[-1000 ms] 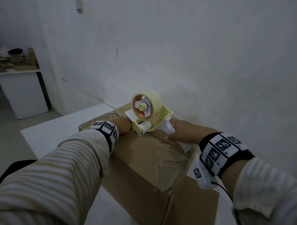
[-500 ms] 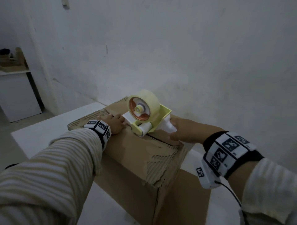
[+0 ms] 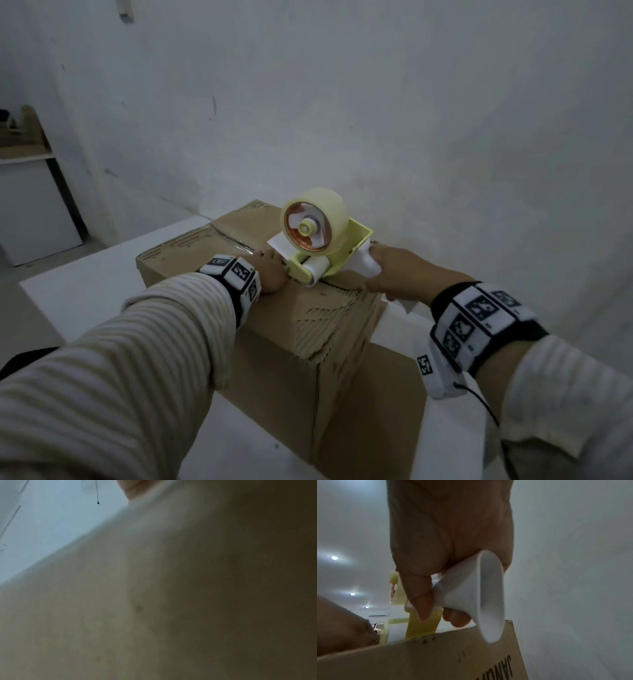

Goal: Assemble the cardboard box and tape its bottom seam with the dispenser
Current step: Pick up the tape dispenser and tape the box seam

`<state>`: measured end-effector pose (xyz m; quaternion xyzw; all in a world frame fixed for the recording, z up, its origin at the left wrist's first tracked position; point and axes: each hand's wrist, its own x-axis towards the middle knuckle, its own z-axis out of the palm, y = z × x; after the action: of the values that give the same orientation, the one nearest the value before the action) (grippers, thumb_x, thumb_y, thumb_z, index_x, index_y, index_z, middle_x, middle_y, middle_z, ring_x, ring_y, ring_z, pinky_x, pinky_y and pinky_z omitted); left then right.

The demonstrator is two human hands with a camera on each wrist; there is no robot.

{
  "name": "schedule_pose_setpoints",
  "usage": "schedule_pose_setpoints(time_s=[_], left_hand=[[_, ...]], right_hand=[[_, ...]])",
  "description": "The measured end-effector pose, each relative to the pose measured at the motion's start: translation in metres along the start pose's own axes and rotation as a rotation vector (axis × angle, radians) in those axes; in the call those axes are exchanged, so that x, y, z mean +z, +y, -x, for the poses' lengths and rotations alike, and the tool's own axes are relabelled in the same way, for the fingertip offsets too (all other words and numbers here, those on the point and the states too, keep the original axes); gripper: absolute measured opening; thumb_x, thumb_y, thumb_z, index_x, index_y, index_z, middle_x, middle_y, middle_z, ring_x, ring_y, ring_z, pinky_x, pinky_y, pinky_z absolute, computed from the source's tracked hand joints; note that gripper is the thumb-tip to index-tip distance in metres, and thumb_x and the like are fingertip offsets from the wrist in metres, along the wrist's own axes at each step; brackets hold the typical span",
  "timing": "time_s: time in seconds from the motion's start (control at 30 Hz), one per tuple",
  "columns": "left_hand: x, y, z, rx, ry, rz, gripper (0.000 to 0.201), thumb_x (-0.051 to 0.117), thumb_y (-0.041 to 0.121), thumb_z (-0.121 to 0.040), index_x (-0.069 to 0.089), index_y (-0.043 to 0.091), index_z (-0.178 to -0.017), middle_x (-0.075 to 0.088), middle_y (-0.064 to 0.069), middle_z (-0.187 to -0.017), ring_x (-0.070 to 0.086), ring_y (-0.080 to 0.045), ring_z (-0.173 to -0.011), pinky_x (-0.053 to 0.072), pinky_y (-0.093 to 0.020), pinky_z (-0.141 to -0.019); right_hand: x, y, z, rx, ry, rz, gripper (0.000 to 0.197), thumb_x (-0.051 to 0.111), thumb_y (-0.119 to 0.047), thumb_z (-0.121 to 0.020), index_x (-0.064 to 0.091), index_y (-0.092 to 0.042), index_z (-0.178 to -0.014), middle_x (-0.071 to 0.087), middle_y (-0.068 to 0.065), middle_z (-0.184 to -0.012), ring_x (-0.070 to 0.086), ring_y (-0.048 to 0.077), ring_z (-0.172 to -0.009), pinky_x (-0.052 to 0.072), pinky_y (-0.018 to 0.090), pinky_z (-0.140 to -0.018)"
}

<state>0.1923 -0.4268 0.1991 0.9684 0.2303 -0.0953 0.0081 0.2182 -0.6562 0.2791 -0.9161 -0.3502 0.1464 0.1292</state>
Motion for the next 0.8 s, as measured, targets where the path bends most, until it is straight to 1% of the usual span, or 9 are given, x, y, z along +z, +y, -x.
schedule_pose_setpoints(time_s=[0.03, 0.1, 0.17, 0.23, 0.3, 0.37, 0.53, 0.67, 0.8], left_hand=[[-0.003, 0.006, 0.007, -0.002, -0.008, -0.023, 0.052, 0.021, 0.027, -0.104, 0.013, 0.004, -0.150, 0.012, -0.013, -0.159, 0.015, -0.028, -0.147, 0.015, -0.038, -0.119], [-0.006, 0.015, 0.020, 0.002, -0.060, -0.013, 0.052, 0.024, 0.024, -0.104, 0.016, 0.001, -0.149, 0.014, -0.015, -0.159, 0.016, -0.030, -0.146, 0.013, -0.040, -0.119], [-0.005, 0.018, 0.020, 0.031, -0.043, -0.041, 0.051, 0.022, 0.023, -0.104, 0.015, 0.001, -0.149, 0.016, -0.016, -0.158, 0.017, -0.031, -0.145, 0.016, -0.040, -0.119], [-0.004, 0.017, 0.016, 0.050, -0.033, -0.051, 0.051, 0.020, 0.025, -0.104, 0.015, 0.003, -0.150, 0.018, -0.016, -0.157, 0.021, -0.030, -0.144, 0.020, -0.039, -0.118], [-0.003, 0.012, 0.014, 0.034, -0.051, 0.022, 0.051, 0.021, 0.027, -0.103, 0.018, 0.005, -0.150, 0.018, -0.015, -0.157, 0.022, -0.030, -0.144, 0.021, -0.041, -0.118], [-0.003, 0.008, 0.013, 0.034, -0.071, 0.018, 0.051, 0.024, 0.027, -0.102, 0.021, 0.005, -0.149, 0.018, -0.014, -0.158, 0.021, -0.031, -0.145, 0.020, -0.044, -0.118], [-0.003, 0.012, 0.011, 0.008, -0.078, 0.021, 0.049, 0.028, 0.028, -0.101, 0.024, 0.008, -0.146, 0.025, -0.014, -0.153, 0.028, -0.033, -0.141, 0.027, -0.045, -0.114], [-0.007, 0.015, 0.014, -0.006, -0.111, 0.026, 0.052, 0.027, 0.027, -0.102, 0.017, 0.009, -0.149, 0.018, -0.013, -0.157, 0.024, -0.032, -0.143, 0.025, -0.044, -0.116], [-0.002, 0.018, 0.014, 0.021, -0.019, 0.029, 0.049, 0.029, 0.026, -0.100, 0.028, 0.006, -0.144, 0.029, -0.014, -0.150, 0.028, -0.034, -0.138, 0.026, -0.044, -0.114]], right_hand=[[0.003, 0.000, 0.002, -0.005, 0.019, -0.001, 0.028, 0.052, -0.009, -0.090, 0.057, 0.006, -0.113, 0.065, 0.027, -0.095, 0.057, 0.029, -0.071, 0.034, 0.023, -0.050], [0.007, 0.001, 0.005, 0.002, 0.074, -0.023, 0.009, 0.052, -0.013, -0.091, 0.060, -0.009, -0.092, 0.061, 0.013, -0.078, 0.051, 0.021, -0.062, 0.033, 0.018, -0.048], [0.012, 0.003, 0.008, 0.014, 0.106, -0.034, 0.027, 0.051, -0.015, -0.091, 0.042, -0.024, -0.067, 0.045, -0.002, -0.064, 0.041, 0.009, -0.054, 0.029, 0.016, -0.047], [0.018, 0.005, 0.011, 0.028, 0.106, -0.025, 0.033, 0.051, -0.010, -0.088, 0.035, -0.021, -0.062, 0.041, -0.001, -0.060, 0.042, 0.015, -0.054, 0.029, 0.018, -0.046], [0.022, 0.007, 0.015, 0.026, 0.114, -0.028, 0.020, 0.053, -0.008, -0.086, 0.044, -0.014, -0.069, 0.046, 0.004, -0.066, 0.047, 0.023, -0.066, 0.032, 0.024, -0.048], [0.020, 0.011, 0.021, 0.012, 0.124, -0.020, 0.001, 0.053, -0.009, -0.087, 0.053, -0.009, -0.086, 0.051, 0.008, -0.076, 0.050, 0.023, -0.076, 0.037, 0.026, -0.055], [0.003, 0.037, 0.045, 0.072, 0.120, -0.031, 0.021, 0.057, -0.009, -0.084, 0.057, -0.006, -0.104, 0.060, 0.014, -0.093, 0.054, 0.025, -0.074, 0.046, 0.033, -0.065], [-0.007, 0.053, 0.064, 0.103, 0.181, -0.085, 0.026, 0.063, -0.010, -0.079, 0.057, -0.012, -0.104, 0.058, 0.008, -0.088, 0.053, 0.016, -0.055, 0.044, 0.025, -0.052], [-0.009, 0.055, 0.070, 0.113, 0.211, -0.048, 0.031, 0.063, -0.011, -0.079, 0.058, -0.006, -0.109, 0.056, 0.007, -0.088, 0.052, 0.017, -0.059, 0.042, 0.026, -0.054]])
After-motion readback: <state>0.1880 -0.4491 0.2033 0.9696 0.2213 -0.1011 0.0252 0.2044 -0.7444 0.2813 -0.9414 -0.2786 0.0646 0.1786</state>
